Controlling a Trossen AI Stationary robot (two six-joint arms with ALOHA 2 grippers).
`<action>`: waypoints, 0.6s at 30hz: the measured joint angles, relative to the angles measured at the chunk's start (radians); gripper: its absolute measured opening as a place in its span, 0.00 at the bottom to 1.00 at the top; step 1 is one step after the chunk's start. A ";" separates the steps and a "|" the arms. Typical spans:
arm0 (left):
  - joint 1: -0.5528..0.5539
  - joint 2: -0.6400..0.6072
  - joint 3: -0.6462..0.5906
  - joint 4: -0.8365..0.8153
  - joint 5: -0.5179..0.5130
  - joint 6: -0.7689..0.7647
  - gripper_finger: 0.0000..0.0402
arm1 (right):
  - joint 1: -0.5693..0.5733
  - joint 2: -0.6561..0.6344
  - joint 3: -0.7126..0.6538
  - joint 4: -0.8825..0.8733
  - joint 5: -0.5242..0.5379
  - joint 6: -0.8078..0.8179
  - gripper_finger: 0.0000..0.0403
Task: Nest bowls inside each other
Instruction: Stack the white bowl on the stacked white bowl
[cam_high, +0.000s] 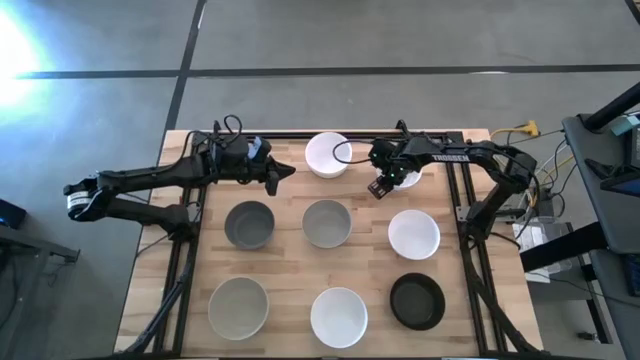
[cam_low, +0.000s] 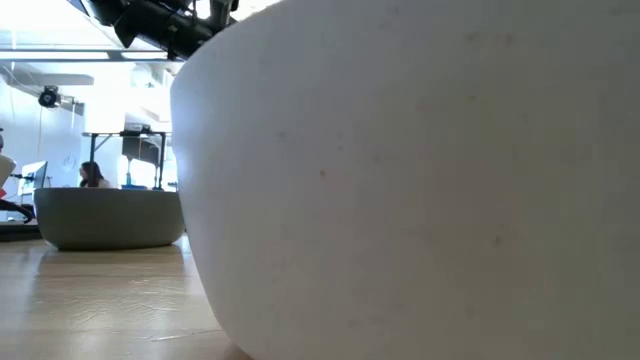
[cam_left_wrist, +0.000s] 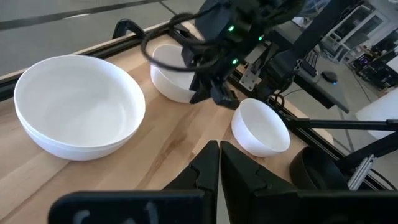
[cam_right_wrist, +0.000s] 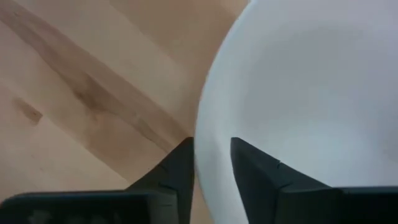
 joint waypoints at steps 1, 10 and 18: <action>0.000 0.000 0.000 0.000 0.000 0.000 0.00 | 0.000 0.007 0.000 0.000 -0.009 -0.003 0.21; 0.000 0.000 0.000 0.014 0.003 -0.023 0.00 | 0.000 -0.011 0.001 0.010 -0.016 -0.024 0.04; 0.000 -0.001 0.000 0.016 0.004 -0.024 0.00 | 0.000 -0.126 0.008 0.083 -0.052 -0.009 0.02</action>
